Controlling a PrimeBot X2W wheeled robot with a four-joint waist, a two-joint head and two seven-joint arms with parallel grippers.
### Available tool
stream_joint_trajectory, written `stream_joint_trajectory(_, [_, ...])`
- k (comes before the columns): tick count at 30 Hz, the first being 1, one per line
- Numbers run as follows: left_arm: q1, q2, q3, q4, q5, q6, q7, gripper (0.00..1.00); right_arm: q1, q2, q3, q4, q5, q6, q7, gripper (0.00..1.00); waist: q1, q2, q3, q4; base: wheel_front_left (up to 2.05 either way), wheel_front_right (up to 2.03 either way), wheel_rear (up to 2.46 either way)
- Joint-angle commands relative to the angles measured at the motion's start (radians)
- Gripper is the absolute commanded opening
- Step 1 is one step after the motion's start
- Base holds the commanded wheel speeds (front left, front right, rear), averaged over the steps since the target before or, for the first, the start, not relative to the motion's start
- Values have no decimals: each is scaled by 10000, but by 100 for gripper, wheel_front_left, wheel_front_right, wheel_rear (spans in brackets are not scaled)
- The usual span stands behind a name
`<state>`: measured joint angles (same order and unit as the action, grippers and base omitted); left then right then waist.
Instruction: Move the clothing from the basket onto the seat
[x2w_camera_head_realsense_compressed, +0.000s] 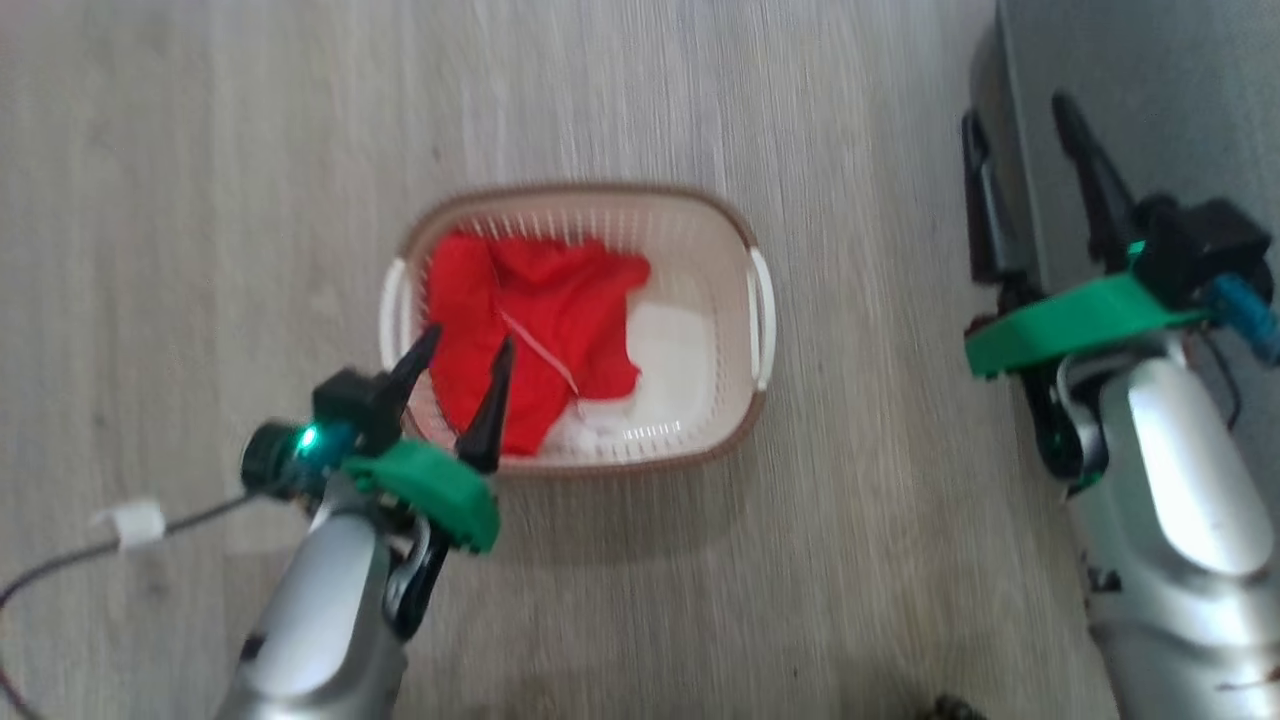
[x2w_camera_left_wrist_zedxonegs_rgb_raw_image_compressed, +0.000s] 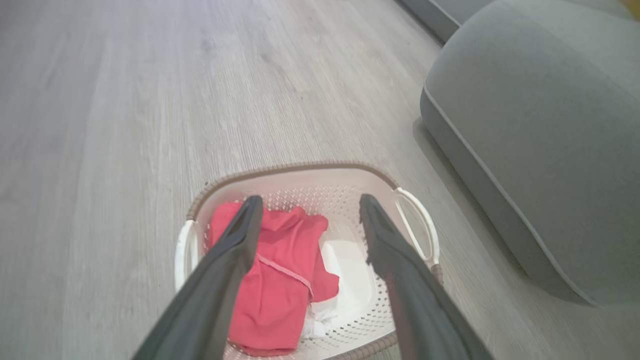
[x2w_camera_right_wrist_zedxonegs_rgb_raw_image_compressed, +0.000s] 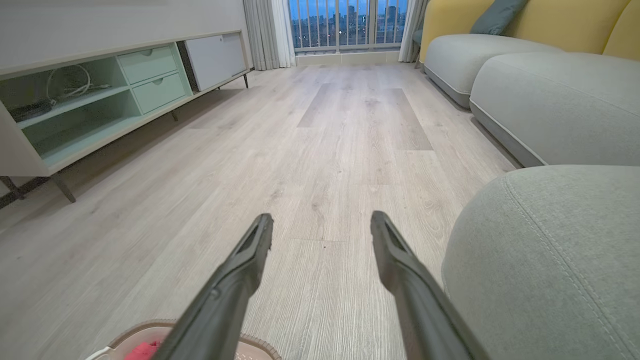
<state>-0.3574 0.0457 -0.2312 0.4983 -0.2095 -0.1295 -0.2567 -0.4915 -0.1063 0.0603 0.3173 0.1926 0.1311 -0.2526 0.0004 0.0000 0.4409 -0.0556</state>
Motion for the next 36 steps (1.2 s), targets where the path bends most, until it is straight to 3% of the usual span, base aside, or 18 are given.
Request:
stream_joint_trajectory(1, [-508,123,3,6,119,-11,-51,100,-221,12,193,-396,-144,-4,-91,100,-4,0,1085,-351,0,0,0])
stream_joint_trajectory(15, [-3598,174,-1320,2745,715,-11,-51,100,-914,148,62,-934,-427,-4,-91,100,-4,0,3276,-753,0,0,0])
stream_joint_trajectory(30, [-6664,637,-2098,6758,1953,626,-11,100,-1353,360,40,-1542,-558,-4,-91,100,-4,0,4733,-1208,0,0,0])
stream_joint_trajectory(36, [-7220,705,-2395,7502,2145,691,158,100,-1567,450,120,-1788,-566,-4,-91,100,-4,0,5161,-1433,0,0,0])
